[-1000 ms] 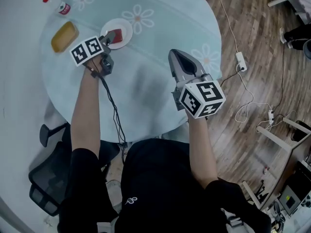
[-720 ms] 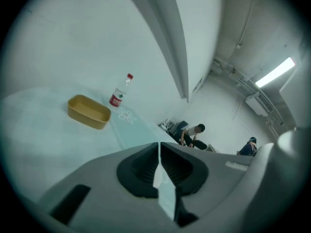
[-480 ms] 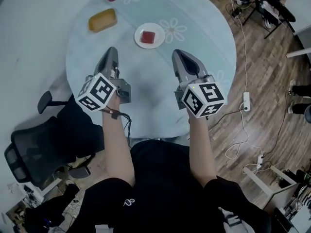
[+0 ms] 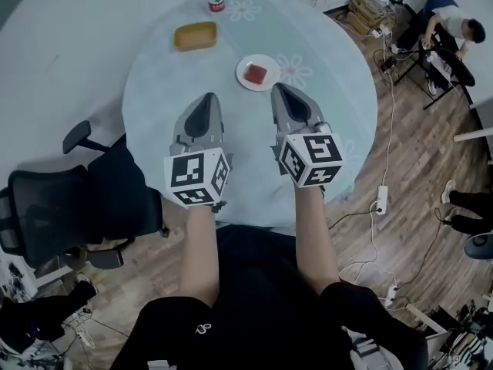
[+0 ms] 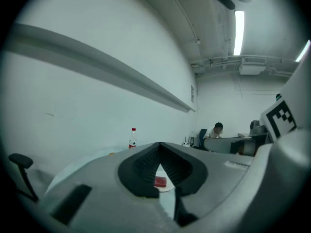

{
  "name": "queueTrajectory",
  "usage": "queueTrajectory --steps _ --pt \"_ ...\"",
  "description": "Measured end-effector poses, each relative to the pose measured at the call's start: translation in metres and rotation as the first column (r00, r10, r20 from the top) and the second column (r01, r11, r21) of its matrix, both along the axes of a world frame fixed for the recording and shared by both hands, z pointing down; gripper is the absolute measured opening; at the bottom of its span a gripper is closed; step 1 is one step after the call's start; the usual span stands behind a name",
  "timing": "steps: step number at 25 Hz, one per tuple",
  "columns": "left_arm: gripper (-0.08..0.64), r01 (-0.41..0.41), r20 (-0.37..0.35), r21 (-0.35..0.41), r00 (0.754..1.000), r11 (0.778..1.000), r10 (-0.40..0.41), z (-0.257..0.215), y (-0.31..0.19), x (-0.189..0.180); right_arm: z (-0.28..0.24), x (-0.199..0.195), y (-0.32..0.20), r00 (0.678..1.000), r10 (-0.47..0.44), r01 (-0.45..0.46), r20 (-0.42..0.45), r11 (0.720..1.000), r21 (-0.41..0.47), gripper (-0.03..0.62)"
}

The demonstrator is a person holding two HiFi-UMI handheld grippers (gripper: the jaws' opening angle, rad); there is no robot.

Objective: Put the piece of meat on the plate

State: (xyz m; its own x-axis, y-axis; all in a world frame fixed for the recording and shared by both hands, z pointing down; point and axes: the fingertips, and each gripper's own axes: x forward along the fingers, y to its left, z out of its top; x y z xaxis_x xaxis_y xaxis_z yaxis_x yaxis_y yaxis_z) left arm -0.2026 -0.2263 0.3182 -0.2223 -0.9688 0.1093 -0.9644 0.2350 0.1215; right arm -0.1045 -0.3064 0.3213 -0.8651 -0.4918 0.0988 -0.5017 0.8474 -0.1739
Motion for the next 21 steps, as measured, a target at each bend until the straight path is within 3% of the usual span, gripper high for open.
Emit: queueTrajectory --steps 4,12,21 --pt "-0.003 0.042 0.029 -0.011 0.999 0.999 -0.042 0.001 0.004 -0.003 0.001 -0.001 0.006 1.0 -0.024 0.024 -0.016 0.999 0.021 0.009" --pt "-0.003 0.022 0.042 -0.002 0.999 1.0 -0.022 -0.001 -0.002 0.012 -0.003 0.014 0.008 0.999 -0.016 0.018 -0.04 0.998 0.064 0.009" --pt "-0.003 0.02 -0.01 -0.007 1.0 1.0 -0.02 0.01 0.001 0.009 0.001 0.016 0.013 0.999 -0.017 0.019 -0.035 0.998 0.058 0.009"
